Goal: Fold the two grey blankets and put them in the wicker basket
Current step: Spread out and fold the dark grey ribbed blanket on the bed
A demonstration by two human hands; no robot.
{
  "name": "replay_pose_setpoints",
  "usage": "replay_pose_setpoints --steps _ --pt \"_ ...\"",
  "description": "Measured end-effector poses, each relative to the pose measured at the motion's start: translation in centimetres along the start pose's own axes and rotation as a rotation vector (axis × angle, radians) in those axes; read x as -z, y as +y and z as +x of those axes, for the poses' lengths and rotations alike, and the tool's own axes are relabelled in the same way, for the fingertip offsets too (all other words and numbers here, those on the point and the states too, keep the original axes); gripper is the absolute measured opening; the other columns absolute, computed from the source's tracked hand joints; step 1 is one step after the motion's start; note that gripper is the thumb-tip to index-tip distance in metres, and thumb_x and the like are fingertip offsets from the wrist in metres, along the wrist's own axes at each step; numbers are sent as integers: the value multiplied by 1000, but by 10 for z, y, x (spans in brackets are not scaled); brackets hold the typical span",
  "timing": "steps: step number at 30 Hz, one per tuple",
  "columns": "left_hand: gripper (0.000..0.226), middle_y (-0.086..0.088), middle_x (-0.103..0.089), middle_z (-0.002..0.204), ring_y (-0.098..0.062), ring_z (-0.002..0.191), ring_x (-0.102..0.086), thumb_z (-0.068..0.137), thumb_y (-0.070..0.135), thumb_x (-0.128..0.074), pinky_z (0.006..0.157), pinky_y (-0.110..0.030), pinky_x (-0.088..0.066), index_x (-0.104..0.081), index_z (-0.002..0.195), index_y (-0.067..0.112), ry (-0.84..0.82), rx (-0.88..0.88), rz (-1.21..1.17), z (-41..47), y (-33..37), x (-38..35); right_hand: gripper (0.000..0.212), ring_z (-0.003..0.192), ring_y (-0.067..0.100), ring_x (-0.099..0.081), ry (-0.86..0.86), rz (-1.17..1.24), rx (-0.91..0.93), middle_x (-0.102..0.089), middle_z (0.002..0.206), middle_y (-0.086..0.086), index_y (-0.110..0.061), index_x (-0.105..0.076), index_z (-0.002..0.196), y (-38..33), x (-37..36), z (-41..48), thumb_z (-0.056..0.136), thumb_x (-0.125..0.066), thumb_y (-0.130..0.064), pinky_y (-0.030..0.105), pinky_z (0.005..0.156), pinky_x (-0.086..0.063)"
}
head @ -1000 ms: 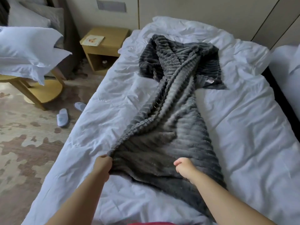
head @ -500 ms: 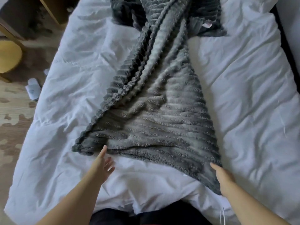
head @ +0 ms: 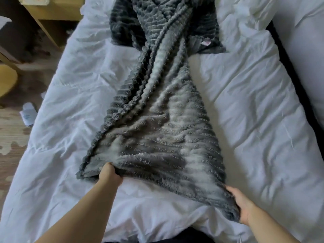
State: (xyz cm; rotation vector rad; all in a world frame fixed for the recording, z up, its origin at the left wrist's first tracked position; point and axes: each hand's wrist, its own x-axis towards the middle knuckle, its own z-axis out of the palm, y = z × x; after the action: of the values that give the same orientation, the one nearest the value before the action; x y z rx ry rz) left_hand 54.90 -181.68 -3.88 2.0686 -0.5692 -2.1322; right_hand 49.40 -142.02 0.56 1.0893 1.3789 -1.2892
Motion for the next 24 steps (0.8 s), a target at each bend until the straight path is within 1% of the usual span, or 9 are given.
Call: replay_pose_setpoints --steps 4,8,10,12,13,15,20,22,24 --pt "20 -3 -58 102 -19 86 -57 99 18 -38 102 -38 -43 -55 110 14 -171 -208 83 -62 42 -36 35 62 30 -67 31 -163 142 -72 86 22 3 -73 95 -60 -19 -57 89 -61 -29 34 58 -52" --pt "38 -14 -58 109 -31 104 -61 94 19 -48 86 -41 -47 -47 130 7 -263 -393 -40 -176 135 -82 38 34 15 -56 -75 162 743 -61 45 5 -11 -69 73 -183 -7 -183 99 -45 -25 15 38 -43" --pt "38 -16 -60 112 -29 94 -64 91 5 -48 79 -41 -53 -47 129 4 -374 -548 -192 -238 165 -97 47 51 10 -67 -250 422 1008 -71 62 0 -15 -76 67 -222 -3 -253 98 -44 -31 18 46 -52" --pt "34 -13 -62 101 -20 76 -63 88 -3 -49 63 -32 -55 -48 121 5 -419 -620 -329 -288 175 -100 25 72 9 -72 -419 549 1127 -75 83 -3 -21 -79 73 -233 -3 -309 85 -60 -33 23 65 -57" --pt "33 -12 -61 100 -19 73 -62 87 -4 -50 61 -30 -54 -49 119 7 -431 -620 -366 -300 171 -99 13 74 9 -72 -491 581 1144 -75 85 -4 -22 -78 77 -228 -4 -320 70 -71 -31 25 70 -57" --pt "35 -11 -58 103 -21 78 -61 86 -5 -50 70 -31 -52 -50 118 11 -389 -576 -402 -301 158 -91 47 65 9 -70 -474 613 1064 -74 72 -4 -23 -71 83 -211 -8 -308 36 -75 -26 21 61 -55" --pt "29 -7 -55 107 -22 84 -58 86 3 -54 69 -33 -51 -50 113 13 -187 -368 -305 -223 98 -28 44 38 14 -62 -291 578 694 -66 49 5 -6 -70 64 -108 4 -209 20 -66 -13 18 35 -48" --pt "36 -9 -57 111 -21 76 -59 85 1 -54 55 -34 -54 -50 120 9 -136 -330 -277 -188 68 8 20 47 20 -68 -280 491 599 -70 59 12 3 -73 58 -64 24 -174 42 -69 -9 26 47 -56" --pt "35 -14 -60 118 -21 67 -57 84 0 -56 46 -30 -54 -50 118 6 -62 -280 -265 -163 36 41 21 61 35 -68 -215 326 470 -69 69 23 8 -72 79 -29 50 -140 81 -59 -8 44 81 -54"
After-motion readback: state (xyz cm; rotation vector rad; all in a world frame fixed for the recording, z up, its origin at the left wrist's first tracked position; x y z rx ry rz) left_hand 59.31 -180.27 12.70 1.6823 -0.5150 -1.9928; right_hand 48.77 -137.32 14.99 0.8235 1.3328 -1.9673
